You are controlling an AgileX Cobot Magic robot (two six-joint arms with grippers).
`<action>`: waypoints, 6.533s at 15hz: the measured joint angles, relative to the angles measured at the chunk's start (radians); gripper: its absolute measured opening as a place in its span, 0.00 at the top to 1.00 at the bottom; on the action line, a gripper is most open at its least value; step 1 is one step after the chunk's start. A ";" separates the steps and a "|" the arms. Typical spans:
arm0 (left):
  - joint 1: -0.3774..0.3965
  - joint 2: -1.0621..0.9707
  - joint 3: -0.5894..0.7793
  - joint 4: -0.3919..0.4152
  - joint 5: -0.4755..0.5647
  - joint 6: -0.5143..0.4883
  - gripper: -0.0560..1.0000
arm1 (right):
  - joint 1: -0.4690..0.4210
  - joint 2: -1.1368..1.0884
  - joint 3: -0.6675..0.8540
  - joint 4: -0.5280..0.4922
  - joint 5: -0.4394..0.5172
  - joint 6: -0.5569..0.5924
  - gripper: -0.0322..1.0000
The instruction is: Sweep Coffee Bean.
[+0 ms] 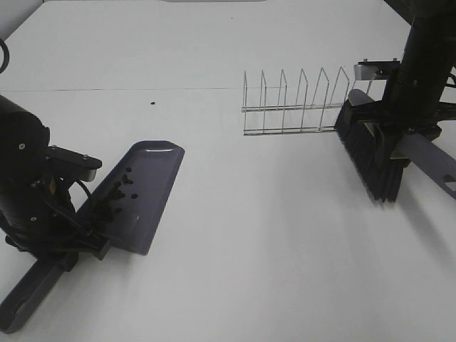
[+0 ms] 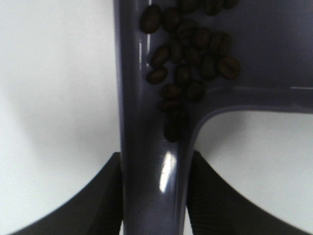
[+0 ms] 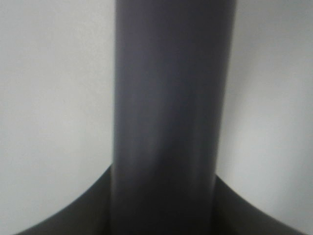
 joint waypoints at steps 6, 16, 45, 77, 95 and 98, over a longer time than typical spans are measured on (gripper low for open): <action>0.000 0.000 0.000 0.000 0.018 0.000 0.65 | 0.000 0.073 -0.100 -0.027 0.008 0.024 0.69; 0.000 0.000 0.000 0.000 0.019 0.000 0.65 | -0.006 0.210 -0.341 -0.030 0.010 0.050 0.69; 0.000 0.000 -0.004 -0.089 0.011 0.001 0.65 | -0.036 0.267 -0.496 0.095 0.008 0.043 0.37; 0.284 -0.295 -0.150 -0.237 0.261 0.225 0.32 | -0.036 -0.897 0.382 0.103 0.003 0.000 0.37; 0.444 -1.334 0.034 -0.151 0.576 0.332 0.32 | -0.036 -1.651 0.671 -0.036 0.005 -0.036 0.37; 0.438 -1.548 0.117 -0.118 0.576 0.278 0.32 | -0.036 -1.774 0.677 -0.036 0.003 -0.036 0.37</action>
